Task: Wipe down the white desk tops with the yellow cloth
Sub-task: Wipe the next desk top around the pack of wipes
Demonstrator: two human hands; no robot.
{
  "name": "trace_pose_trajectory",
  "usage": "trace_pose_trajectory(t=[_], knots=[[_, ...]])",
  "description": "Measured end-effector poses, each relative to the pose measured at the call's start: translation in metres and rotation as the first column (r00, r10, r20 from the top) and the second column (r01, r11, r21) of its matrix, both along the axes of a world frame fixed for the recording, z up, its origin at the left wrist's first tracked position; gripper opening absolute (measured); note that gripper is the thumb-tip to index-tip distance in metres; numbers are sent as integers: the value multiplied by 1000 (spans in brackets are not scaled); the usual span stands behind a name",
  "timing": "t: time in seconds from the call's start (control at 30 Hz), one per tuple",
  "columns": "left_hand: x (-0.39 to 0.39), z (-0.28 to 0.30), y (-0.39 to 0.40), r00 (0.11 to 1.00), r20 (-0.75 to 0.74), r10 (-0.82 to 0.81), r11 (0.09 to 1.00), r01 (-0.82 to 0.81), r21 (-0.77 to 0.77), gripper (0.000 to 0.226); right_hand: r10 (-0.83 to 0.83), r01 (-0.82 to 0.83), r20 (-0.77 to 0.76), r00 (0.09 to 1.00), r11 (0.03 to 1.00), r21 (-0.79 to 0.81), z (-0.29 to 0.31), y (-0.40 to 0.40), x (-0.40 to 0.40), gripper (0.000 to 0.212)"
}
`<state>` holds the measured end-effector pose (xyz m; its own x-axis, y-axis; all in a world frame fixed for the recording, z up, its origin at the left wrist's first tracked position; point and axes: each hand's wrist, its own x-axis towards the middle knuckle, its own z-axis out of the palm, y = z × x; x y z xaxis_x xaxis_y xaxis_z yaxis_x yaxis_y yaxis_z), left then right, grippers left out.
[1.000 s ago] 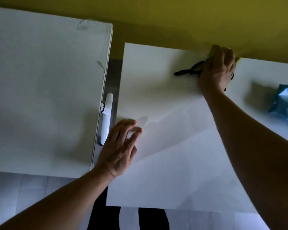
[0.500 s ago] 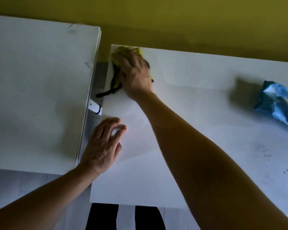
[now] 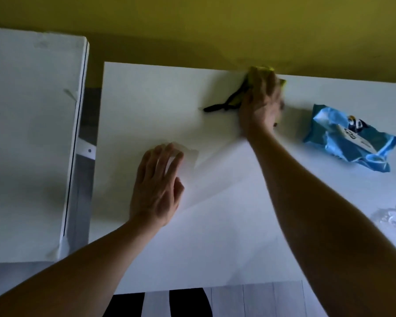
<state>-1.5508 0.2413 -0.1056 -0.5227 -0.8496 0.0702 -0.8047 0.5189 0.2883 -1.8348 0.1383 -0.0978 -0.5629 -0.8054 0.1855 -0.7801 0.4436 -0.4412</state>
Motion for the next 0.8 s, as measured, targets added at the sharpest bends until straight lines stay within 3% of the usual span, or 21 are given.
trace_pose_trajectory(t=[0.07,0.13,0.23,0.33,0.43,0.5,0.6,0.67,0.8], knots=[[0,1,0,1000,-3,8,1000,-8,-12,58,203,-202,2,979,976,-76,-2,3,43,54],[-2,3,1,1000,3,20,1000,-20,-4,60,448,-447,-18,894,887,-116,-5,13,89,51],[0,5,0,999,30,21,1000,-21,-6,63,601,-601,-38,798,792,-102,-4,22,111,49],[2,3,1,1000,7,-3,999,3,-38,58,498,-500,-53,865,853,-152,-12,28,59,47],[1,-1,2,1000,-14,-9,998,8,-58,55,184,-183,-3,983,978,-99,-12,56,-9,51],[-1,-2,2,1000,-16,-3,998,2,-58,56,64,-60,89,994,997,-44,-5,76,-32,51],[-1,0,1,1000,-22,6,999,-7,-52,57,-2,4,69,998,1000,-28,-1,79,-25,51],[-1,0,2,1000,-27,11,999,-12,-49,57,35,-33,21,999,996,-87,-5,83,0,51],[-2,1,3,999,-30,27,998,-29,-57,56,382,-378,-5,924,912,-158,-7,124,72,45]])
